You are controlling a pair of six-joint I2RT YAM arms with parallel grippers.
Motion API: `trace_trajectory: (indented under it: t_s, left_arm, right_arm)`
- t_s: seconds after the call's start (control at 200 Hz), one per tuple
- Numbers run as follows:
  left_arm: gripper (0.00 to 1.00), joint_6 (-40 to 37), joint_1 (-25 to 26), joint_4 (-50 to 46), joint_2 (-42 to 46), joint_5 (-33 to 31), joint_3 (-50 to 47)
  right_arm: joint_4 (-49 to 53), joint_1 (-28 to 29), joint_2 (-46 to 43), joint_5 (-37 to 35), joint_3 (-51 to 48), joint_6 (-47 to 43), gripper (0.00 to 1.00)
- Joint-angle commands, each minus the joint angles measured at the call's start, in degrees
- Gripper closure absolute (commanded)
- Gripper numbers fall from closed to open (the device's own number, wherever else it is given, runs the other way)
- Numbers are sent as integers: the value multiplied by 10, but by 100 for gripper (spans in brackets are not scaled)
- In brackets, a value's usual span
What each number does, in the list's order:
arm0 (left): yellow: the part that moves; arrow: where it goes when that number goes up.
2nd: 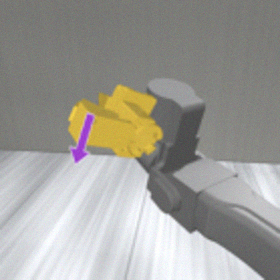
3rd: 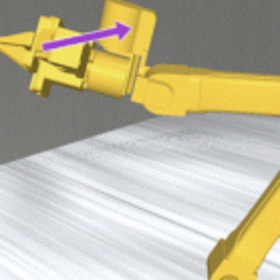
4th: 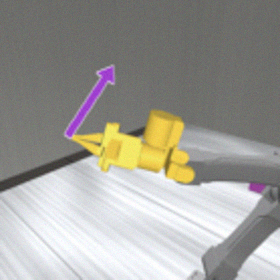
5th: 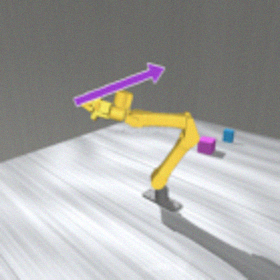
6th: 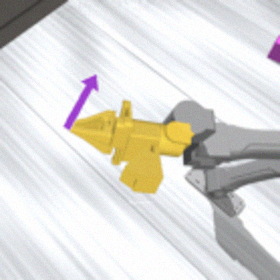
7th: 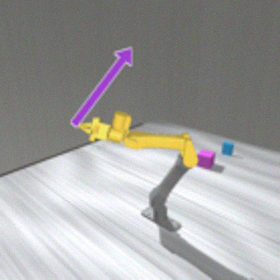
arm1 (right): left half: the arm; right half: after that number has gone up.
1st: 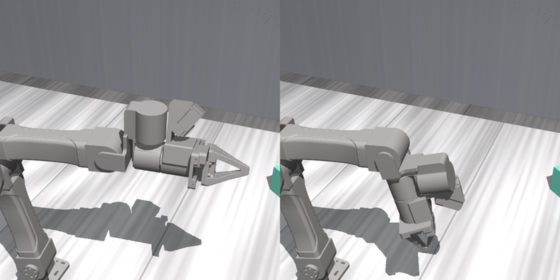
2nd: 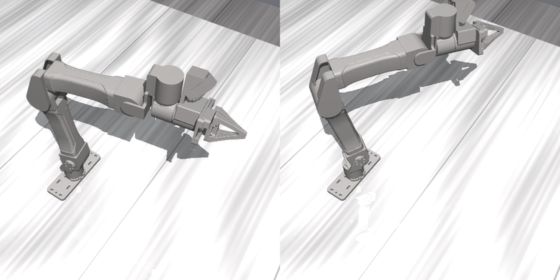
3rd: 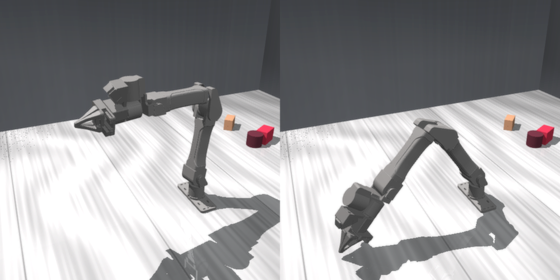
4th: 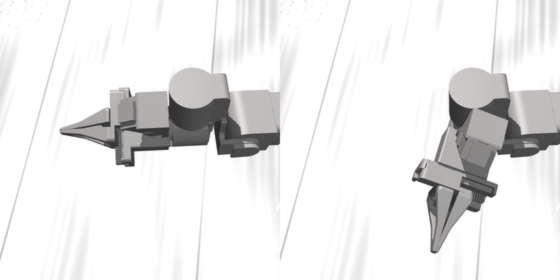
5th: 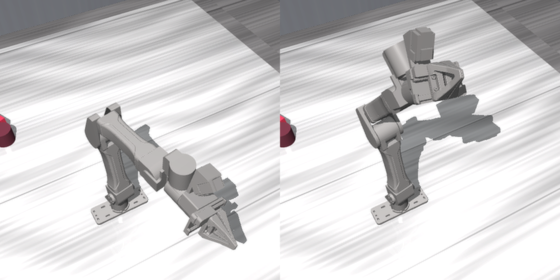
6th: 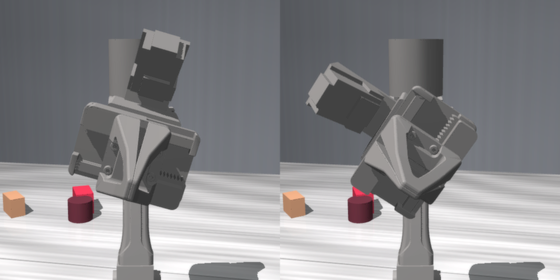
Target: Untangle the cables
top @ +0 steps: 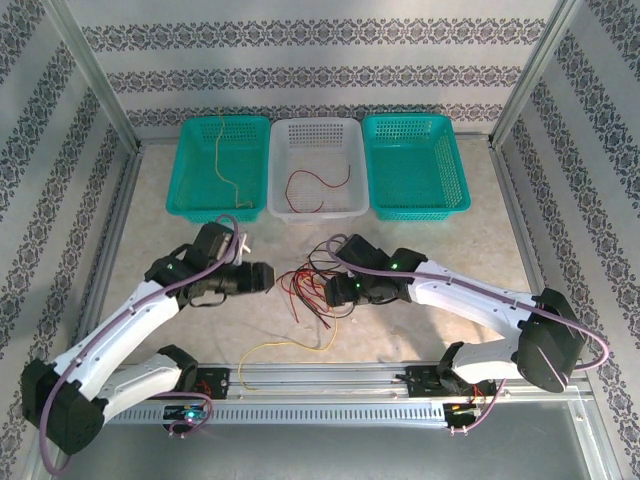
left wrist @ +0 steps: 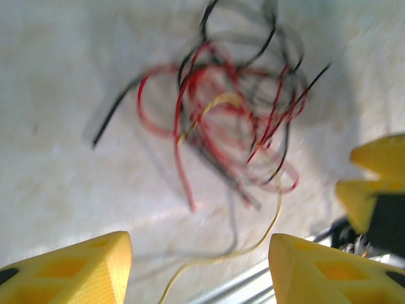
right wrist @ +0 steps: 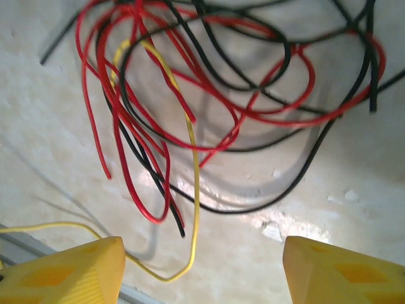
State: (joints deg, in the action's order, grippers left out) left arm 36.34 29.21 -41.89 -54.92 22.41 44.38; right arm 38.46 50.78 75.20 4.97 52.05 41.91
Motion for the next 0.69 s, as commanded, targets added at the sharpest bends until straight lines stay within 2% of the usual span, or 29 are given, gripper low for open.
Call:
trace_trajectory:
  t_s: [0.0, 0.125, 0.255, 0.345, 0.495, 0.69]
  left_arm:
    - [40, 24, 28, -131, 52, 3, -33]
    - [38, 79, 70, -146, 99, 2, -73]
    - [36, 125, 125, -121, 87, -3, -99]
    - [33, 126, 156, -101, 48, -33, -104]
    - [33, 116, 193, -27, -53, -38, -104]
    - [41, 64, 202, -24, -136, -62, -82]
  right_arm:
    - [-17, -7, 4, 11, 3, 22, 32]
    - [-19, -25, 21, 5, 24, 14, 33]
    - [-35, -58, 18, 17, 36, 13, 33]
    - [-48, -78, 6, 27, 35, 16, 32]
    - [-74, -110, -19, 55, 17, 33, 32]
    - [-83, -127, -54, 70, 3, 45, 33]
